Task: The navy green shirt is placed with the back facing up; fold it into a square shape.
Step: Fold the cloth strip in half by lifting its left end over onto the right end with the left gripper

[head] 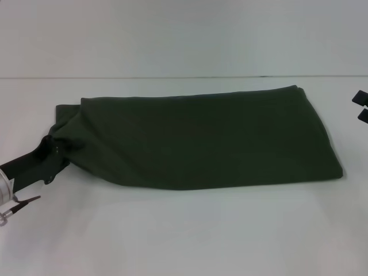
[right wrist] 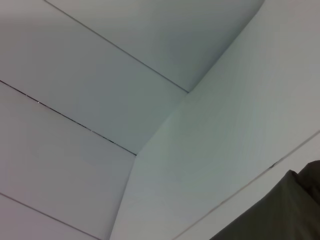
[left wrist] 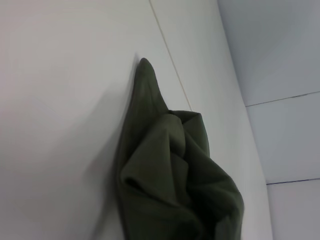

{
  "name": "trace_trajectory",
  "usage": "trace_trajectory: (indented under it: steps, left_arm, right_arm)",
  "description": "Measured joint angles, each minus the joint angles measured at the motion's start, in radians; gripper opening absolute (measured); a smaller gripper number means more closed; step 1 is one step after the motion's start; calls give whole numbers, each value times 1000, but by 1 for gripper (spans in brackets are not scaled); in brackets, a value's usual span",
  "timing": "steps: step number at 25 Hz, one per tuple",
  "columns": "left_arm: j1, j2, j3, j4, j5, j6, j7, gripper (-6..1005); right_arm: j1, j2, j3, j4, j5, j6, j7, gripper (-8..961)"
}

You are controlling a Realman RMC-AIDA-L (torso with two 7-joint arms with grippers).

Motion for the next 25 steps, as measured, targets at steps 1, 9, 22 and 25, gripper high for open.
trace_trajectory:
  steps: [1, 9, 22, 25]
  left_arm:
    - [0, 0, 1, 0, 0, 0, 0, 234]
    - [11, 3, -4, 3, -4, 10, 34, 55]
    - [73, 41, -76, 30, 2, -59, 36, 7]
    - [76, 50, -82, 30, 3, -88, 35, 6]
  right_arm:
    - [1, 0, 0, 0, 0, 0, 0, 759]
    - [4, 2, 7, 0, 0, 1, 0, 759]
    - [-3, 5, 36, 2, 0, 0, 4, 758]
    - [-3, -1, 46, 12, -2, 0, 1, 758]
